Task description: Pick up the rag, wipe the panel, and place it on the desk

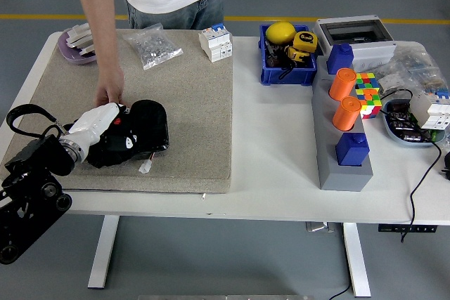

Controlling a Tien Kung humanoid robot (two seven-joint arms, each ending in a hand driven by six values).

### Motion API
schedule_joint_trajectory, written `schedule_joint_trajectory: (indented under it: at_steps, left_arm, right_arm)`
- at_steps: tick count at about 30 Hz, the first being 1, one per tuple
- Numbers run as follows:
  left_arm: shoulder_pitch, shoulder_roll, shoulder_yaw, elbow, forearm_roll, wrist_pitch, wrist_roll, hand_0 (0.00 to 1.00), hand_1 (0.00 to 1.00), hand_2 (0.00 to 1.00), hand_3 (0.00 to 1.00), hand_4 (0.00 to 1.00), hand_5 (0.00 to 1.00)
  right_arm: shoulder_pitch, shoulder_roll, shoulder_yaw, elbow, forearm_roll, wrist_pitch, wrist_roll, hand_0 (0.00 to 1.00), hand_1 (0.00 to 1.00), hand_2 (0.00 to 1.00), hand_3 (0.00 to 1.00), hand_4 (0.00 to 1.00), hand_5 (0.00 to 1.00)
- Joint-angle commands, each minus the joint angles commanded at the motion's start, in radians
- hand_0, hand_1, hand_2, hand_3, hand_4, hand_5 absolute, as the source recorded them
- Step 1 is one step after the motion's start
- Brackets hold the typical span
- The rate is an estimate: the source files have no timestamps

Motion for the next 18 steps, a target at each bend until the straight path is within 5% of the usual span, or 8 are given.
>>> schedule_joint_trajectory:
  at_steps: [18]
  left_arm:
    - [0.101,0.071,-0.156,0.015,0.041,-0.002,0.000,0.214,0.131,0.491,0.511,0.257,0.002]
  right_arm:
    - [-0.005,-0.002,0.011,0.000,-0.001,0.001,0.001,0.755,0.607,0.633,0.622,0.998,0.639]
